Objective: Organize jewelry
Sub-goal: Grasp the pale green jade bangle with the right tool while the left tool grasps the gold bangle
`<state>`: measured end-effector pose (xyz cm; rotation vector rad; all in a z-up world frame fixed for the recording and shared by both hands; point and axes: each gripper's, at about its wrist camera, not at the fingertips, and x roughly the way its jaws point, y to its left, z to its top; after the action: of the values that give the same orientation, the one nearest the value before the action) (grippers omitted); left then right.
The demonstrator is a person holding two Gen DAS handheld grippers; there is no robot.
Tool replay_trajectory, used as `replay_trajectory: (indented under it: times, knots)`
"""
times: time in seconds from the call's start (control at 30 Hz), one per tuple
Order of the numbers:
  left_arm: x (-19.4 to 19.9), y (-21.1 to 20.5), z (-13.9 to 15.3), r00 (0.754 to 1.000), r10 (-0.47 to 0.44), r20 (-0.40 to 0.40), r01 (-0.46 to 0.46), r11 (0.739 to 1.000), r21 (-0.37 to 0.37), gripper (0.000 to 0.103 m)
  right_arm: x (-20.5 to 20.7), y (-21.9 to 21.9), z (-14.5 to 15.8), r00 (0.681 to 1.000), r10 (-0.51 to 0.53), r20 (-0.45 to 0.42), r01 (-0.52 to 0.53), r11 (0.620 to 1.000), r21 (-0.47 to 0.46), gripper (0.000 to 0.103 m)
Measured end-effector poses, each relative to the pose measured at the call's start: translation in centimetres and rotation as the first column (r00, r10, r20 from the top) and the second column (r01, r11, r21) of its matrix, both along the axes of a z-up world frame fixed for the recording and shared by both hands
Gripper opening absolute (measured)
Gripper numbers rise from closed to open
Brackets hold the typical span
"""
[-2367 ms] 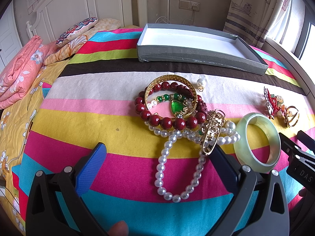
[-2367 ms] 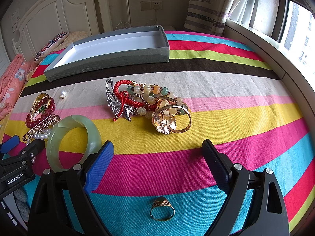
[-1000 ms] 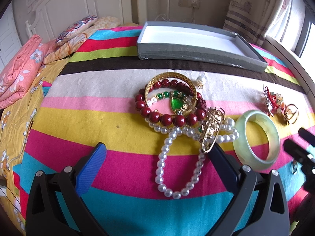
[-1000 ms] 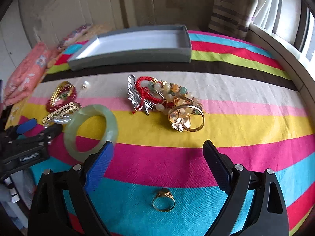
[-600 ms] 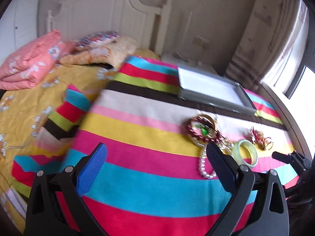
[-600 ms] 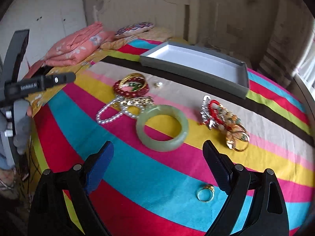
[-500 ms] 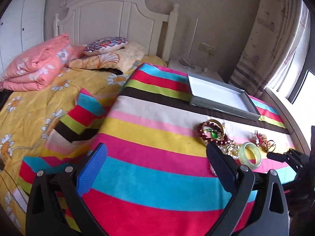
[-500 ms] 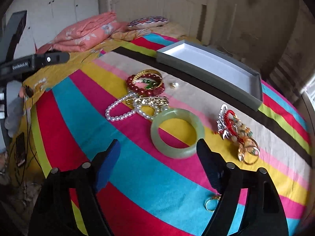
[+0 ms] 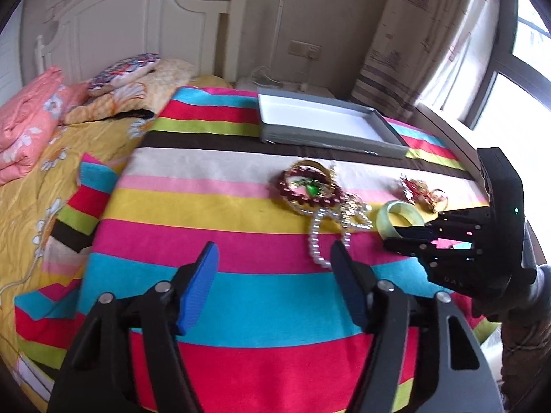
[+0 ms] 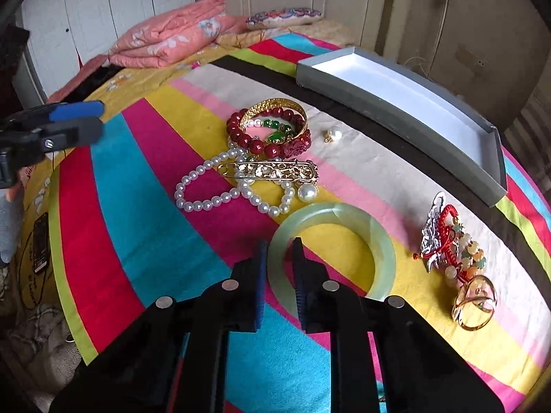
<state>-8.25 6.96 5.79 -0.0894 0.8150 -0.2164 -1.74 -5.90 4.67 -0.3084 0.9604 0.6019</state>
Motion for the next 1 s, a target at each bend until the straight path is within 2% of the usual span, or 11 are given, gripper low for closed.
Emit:
replay_trajectory:
  times: [0.07,0.17,0.27,0.33,0.4,0.5,0.6,0.7,0.8,0.87,1.0]
  knots:
    - [0.9,-0.6,-0.5,0.999,-0.023,-0.028,0.022,0.999,-0.027,0.056,-0.5,-0.7,0.1,0.999,-0.035,0.025,0.035,0.999,0.033,0.016]
    - [2.7,-1.3,-0.8,0.998,-0.034,-0.055,0.031,0.998,-0.050,0.050,-1.4,-2.7,1.0,0.993,-0.108,0.047,0.100,0.984,0.148,0.015]
    - [4.7,-1.9,-0.3,0.998,-0.036,-0.057,0.033,0.998,-0.058,0.049,-2.2,-4.4,2.0,0.987,-0.152,0.058,0.135,0.964,0.230,0.016]
    - [6.2,-2.5,0.3,0.998,-0.042,-0.049,0.040,0.998,-0.045,0.044,-2.8,-5.4,2.6,0.982,-0.178,0.069,0.154,0.950,0.272,0.016]
    - [8.2,-3.5,0.6,0.997,-0.054,-0.047,0.054,0.999,0.006,0.040,-3.2,-6.3,3.2,0.976,-0.203,0.073,0.172,0.936,0.306,0.016]
    - [11.0,-4.6,0.4,0.996,-0.063,-0.059,0.068,0.994,0.083,0.026,-3.7,-7.1,3.8,0.971,-0.222,0.087,0.180,0.922,0.343,0.016]
    - [13.4,-5.3,-0.5,0.992,-0.081,-0.093,0.094,0.987,0.134,0.024,-4.0,-7.7,4.2,0.967,-0.236,0.094,0.188,0.914,0.359,0.016]
    - [14.4,-6.0,-1.6,0.985,-0.124,-0.123,0.142,0.979,0.148,0.023,-4.4,-8.4,4.4,0.964,-0.249,0.095,0.197,0.906,0.373,0.016]
    - [15.2,-6.4,-2.7,0.984,-0.111,-0.136,0.136,0.972,0.192,0.023,-4.4,-8.9,4.3,0.961,-0.260,0.093,0.206,0.900,0.384,0.016]
    - [15.6,-6.5,-3.2,0.982,-0.111,-0.151,0.139,0.972,0.191,0.017,-4.4,-9.2,4.3,0.961,-0.262,0.089,0.208,0.895,0.394,0.016]
    - [15.3,-7.0,-3.9,0.982,-0.123,-0.141,0.155,0.956,0.251,0.004,-4.7,-9.3,4.3,0.960,-0.264,0.093,0.207,0.895,0.396,0.016]
